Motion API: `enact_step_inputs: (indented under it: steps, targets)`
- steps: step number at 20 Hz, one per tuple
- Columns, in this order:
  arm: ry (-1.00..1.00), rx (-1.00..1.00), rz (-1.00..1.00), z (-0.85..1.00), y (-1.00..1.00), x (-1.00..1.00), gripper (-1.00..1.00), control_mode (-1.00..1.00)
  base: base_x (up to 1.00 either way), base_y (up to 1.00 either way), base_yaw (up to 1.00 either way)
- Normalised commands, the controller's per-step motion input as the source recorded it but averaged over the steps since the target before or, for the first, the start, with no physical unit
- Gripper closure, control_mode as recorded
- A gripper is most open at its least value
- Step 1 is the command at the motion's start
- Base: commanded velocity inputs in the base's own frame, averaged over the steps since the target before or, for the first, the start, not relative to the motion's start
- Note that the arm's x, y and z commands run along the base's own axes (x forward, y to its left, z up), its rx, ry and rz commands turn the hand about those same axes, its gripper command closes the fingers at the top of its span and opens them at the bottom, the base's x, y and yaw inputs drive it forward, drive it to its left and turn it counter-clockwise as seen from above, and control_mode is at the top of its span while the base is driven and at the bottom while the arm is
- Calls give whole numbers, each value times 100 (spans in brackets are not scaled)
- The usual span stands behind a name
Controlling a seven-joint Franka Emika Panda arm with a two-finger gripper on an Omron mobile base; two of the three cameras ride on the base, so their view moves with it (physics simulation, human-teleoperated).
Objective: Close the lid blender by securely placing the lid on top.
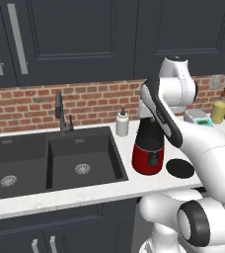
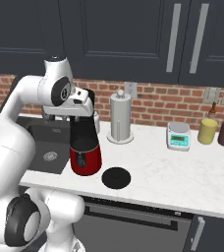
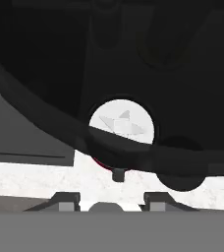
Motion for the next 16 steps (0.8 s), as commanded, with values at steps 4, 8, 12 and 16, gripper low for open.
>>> enact_step_inputs:
  steps: [4, 8, 12, 16]
  targets:
    - [-4, 10, 0, 0, -31, -7, -100, -100, 0, 0, 0]
    - [0, 30, -8, -2, -90, 0, -100, -100, 0, 0, 0]
    - [0, 36, -14, -7, -100, -1, -100, -100, 0, 0, 0]
    - [1, 28, -14, -14, -100, -3, -100, -100, 0, 0, 0]
